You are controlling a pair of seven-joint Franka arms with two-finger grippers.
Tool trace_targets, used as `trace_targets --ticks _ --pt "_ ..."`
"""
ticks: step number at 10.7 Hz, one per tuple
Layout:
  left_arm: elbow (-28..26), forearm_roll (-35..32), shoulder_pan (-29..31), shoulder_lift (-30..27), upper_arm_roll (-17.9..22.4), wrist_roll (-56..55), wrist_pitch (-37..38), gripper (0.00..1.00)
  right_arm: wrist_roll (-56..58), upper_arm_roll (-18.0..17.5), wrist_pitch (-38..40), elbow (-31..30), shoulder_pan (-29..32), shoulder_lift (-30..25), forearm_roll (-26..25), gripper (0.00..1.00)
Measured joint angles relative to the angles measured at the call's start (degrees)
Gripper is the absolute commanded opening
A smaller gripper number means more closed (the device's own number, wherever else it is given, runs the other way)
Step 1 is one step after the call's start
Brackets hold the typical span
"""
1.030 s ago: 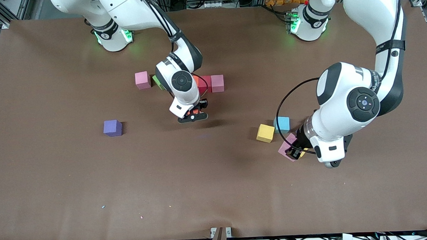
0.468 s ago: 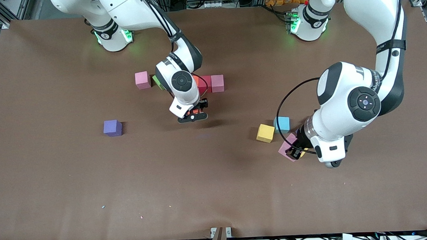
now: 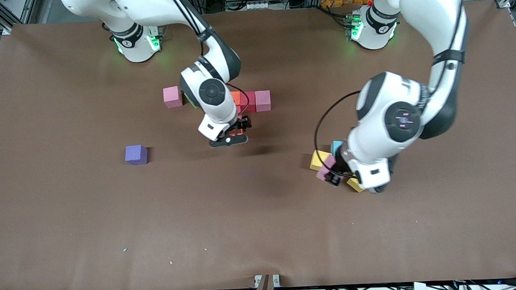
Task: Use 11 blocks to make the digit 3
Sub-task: 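Grasp the purple cube with the right gripper while the left gripper places pink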
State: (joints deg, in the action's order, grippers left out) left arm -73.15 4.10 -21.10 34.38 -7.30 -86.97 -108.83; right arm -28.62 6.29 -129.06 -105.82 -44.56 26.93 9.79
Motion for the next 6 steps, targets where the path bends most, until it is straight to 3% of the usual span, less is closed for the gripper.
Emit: trace_targets --ticks 3,6 --pt "-6.0 0.0 -6.2 1.4 -0.2 -16.2 -7.3 0.00 1.9 0.9 4.7 -0.3 11.7 -3.7 -2.1 1.00" --pt "-14.7 0.0 -12.6 2.2 -0.2 -24.5 -14.0 0.00 12.5 1.2 4.7 -2.4 25.6 -3.6 -4.6 1.00"
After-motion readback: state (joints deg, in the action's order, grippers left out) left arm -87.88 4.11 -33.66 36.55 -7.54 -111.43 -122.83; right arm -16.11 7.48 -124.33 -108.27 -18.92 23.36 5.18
